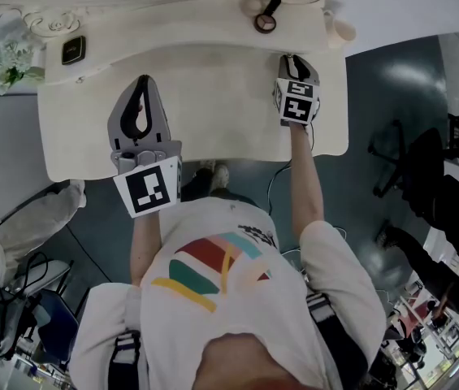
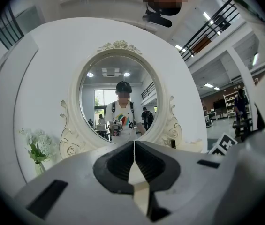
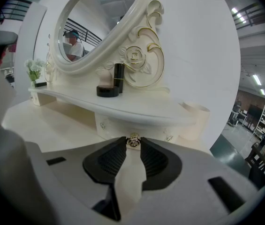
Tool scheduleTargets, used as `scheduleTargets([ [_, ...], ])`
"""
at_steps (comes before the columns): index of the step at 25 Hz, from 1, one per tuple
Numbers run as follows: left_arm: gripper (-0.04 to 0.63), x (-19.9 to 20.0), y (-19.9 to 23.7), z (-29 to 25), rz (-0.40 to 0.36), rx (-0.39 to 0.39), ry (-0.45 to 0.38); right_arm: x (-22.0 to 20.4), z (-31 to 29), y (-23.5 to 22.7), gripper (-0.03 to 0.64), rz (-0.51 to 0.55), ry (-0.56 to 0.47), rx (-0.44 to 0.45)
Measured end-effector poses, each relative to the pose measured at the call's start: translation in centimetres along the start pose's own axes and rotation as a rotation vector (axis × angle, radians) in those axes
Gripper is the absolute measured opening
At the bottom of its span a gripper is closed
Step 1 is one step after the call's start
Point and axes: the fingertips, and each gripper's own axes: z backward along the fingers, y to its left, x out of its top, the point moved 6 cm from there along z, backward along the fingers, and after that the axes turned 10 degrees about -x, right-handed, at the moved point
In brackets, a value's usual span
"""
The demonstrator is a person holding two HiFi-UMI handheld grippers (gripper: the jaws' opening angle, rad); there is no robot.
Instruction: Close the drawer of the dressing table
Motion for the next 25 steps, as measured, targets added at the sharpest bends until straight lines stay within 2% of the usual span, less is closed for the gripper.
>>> scheduleTargets([
  [9,0.008,0.1,-0.3,-0.3,-0.003,-0.007,0.0,0.0,0.0,0.0,0.086,-0.005,-0.004,-0.002],
  [14,0.008,0.2,-0.1,0.1,0.001,0.002,-0.009,0.1,-0.1,-0.1,0.091,-0.044,0.003,0.005],
  [18,0.008,0.5,0.3,0.6,0.006,0.015,-0.018,0.3,0.5,-0.1,0.098,-0.021,0.004,-0.032],
  [25,0.008,1.7,0.3,1.8,0.013,0.027,-0.066,2.9,3.6,-0.5,0.081,-0.052,-0.083,-0.038],
])
